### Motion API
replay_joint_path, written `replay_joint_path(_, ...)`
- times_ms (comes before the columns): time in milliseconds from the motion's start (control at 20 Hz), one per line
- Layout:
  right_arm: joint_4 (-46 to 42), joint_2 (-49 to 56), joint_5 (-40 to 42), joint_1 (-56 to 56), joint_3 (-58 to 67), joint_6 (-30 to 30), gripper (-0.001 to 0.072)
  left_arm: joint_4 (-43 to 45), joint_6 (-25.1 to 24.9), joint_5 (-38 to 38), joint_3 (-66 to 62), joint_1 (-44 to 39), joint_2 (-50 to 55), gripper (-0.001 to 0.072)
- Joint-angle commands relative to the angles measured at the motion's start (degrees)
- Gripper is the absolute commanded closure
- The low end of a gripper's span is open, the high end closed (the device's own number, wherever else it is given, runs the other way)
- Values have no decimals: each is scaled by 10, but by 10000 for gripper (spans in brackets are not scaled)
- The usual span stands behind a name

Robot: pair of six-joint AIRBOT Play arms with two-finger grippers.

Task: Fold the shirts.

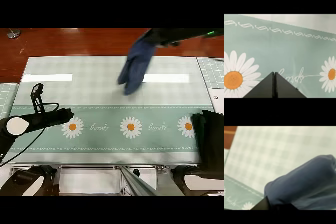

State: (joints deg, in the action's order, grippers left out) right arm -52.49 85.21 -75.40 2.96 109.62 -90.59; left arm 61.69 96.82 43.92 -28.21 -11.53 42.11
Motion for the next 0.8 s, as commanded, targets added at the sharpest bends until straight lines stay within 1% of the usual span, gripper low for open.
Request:
replay_joint_path(0,-47,-42,-92,-110,35,-36,688,0,0,2,0,0,0,674)
replay_joint_path(200,-65,-70,-206,-273,35,-49,687,0,0,2,0,0,0,674)
replay_joint_path(350,-154,-82,-311,-369,35,-35,687,0,0,2,0,0,0,674)
replay_joint_path(550,-211,-148,-310,-471,-28,-11,687,0,-1,-1,0,0,0,674)
replay_joint_path(750,-292,-250,-309,-574,-175,-2,687,0,-1,-15,0,0,0,674)
